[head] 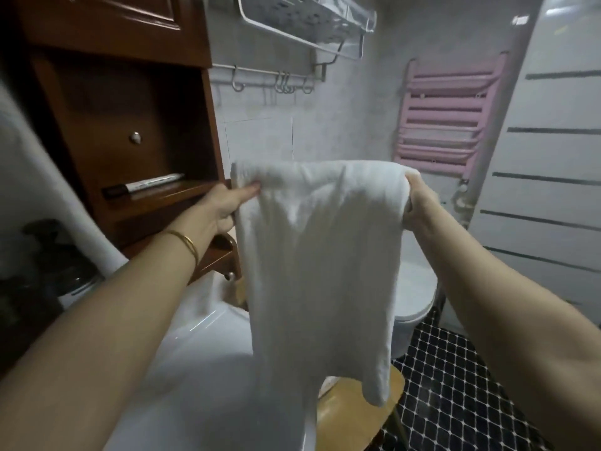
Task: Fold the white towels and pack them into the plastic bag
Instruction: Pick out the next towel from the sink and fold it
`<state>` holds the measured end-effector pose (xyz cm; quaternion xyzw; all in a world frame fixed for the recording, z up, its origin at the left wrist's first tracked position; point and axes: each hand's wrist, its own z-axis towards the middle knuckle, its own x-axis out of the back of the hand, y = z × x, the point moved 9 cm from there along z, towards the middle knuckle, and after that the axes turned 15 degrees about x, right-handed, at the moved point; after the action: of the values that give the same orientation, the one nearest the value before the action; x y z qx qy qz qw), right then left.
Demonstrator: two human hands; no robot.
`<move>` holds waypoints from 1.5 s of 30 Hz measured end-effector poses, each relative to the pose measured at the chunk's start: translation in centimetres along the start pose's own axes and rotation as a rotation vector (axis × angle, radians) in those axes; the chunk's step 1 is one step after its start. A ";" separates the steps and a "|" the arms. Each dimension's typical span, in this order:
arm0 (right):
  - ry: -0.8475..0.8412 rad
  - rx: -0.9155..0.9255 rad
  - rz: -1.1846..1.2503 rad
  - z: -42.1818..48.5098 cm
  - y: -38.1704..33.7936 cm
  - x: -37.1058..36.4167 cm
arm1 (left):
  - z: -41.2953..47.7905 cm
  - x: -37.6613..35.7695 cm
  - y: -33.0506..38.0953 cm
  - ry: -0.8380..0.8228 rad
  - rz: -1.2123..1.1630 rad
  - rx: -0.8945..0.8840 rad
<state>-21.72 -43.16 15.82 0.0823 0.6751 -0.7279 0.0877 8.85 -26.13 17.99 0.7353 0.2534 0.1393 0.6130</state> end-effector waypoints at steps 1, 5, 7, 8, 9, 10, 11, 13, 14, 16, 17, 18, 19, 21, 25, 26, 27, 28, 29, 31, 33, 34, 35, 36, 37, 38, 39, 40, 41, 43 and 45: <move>0.025 0.022 -0.009 0.3 -0.7 -0.3 | 0.1 0.4 1.1 0.009 -0.012 -0.038; -0.001 0.131 -0.031 0.9 -2.3 -1.5 | -1.0 1.5 3.0 -0.023 0.003 -0.186; -0.008 0.159 -0.120 0.2 -0.9 -1.0 | -2.2 2.5 2.0 -0.026 0.017 -0.221; -0.011 0.164 -0.151 -0.5 0.3 -0.6 | -2.9 3.0 0.7 -0.033 0.017 -0.215; -0.017 0.164 -0.168 -1.4 1.9 -0.1 | -3.6 3.7 -1.0 -0.045 0.018 -0.201; -0.025 0.169 -0.193 -2.5 3.8 0.5 | -4.3 4.2 -3.0 -0.066 0.024 -0.185; -0.029 0.173 -0.243 -3.7 5.7 1.3 | -4.9 4.9 -5.3 -0.088 0.030 -0.166; -0.057 0.178 -0.366 -6.4 9.9 2.9 | -6.2 6.3 -10.7 -0.122 0.051 -0.103; -0.078 0.166 -0.407 -7.7 12.3 3.7 | -6.7 7.0 -13.6 -0.131 0.067 -0.052; -0.120 0.118 -0.446 -10.3 16.6 5.1 | -7.6 8.4 -19.4 -0.135 0.101 0.070; -0.140 0.096 -0.457 -11.6 18.4 5.8 | -8.1 9.1 -22.2 -0.137 0.098 0.128; -0.158 0.072 -0.468 -12.7 20.0 6.4 | -8.5 9.7 -24.7 -0.140 0.079 0.180; -0.173 0.046 -0.482 -13.8 21.5 7.1 | -8.8 10.4 -26.9 -0.138 0.053 0.227; -0.191 -0.012 -0.535 -15.7 24.1 8.5 | -9.7 11.5 -30.8 -0.127 -0.002 0.306; -0.177 -0.146 -0.614 -17.8 27.6 10.7 | -10.8 12.2 -36.3 -0.069 -0.017 0.427; -0.167 -0.191 -0.633 -18.2 28.3 11.3 | -10.9 12.3 -37.3 -0.029 -0.025 0.443; -0.164 -0.243 -0.636 -18.5 29.2 11.7 | -10.8 12.4 -37.9 0.013 -0.033 0.445; -0.163 -0.295 -0.631 -18.9 30.1 12.1 | -10.7 12.5 -38.4 0.054 -0.042 0.447; -0.159 -0.339 -0.624 -19.2 31.0 12.4 | -10.6 12.6 -38.9 0.099 -0.043 0.453; -0.168 -0.402 -0.641 -19.8 32.5 12.9 | -10.3 13.0 -39.7 0.193 -0.014 0.468; -0.194 -0.391 -0.708 -20.1 33.3 13.1 | -10.1 13.1 -40.0 0.252 0.042 0.463; -0.203 -0.360 -0.735 -20.1 33.5 13.0 | -10.1 13.2 -40.1 0.271 0.088 0.455; -0.206 -0.319 -0.756 -20.0 33.6 13.0 | -10.1 13.2 -40.1 0.288 0.148 0.448; -0.203 -0.276 -0.780 -19.9 33.5 12.9 | -10.0 13.3 -40.0 0.305 0.216 0.445; -0.195 -0.230 -0.814 -19.9 33.4 12.8 | -10.0 13.6 -40.0 0.325 0.283 0.446; -0.191 -0.180 -0.854 -19.7 33.2 12.8 | -9.9 13.9 -40.1 0.343 0.346 0.452; -0.195 -0.133 -0.897 -19.6 33.0 12.7 | -9.7 14.3 -40.3 0.355 0.401 0.473; -0.207 -0.096 -0.940 -19.5 32.8 12.6 | -9.5 14.7 -40.7 0.363 0.450 0.512; -0.228 -0.072 -0.981 -19.3 32.7 12.4 | -9.5 15.0 -41.2 0.364 0.494 0.562; -0.299 -0.056 -1.043 -19.0 32.9 11.9 | -9.6 15.5 -42.1 0.347 0.566 0.663; -0.366 -0.082 -1.076 -18.6 33.3 11.6 | -9.5 15.5 -42.7 0.316 0.598 0.734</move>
<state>-24.97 -27.25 -20.59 -0.4041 0.6234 -0.6455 -0.1770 8.22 -4.72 -23.17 0.9129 0.1538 0.3203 0.2011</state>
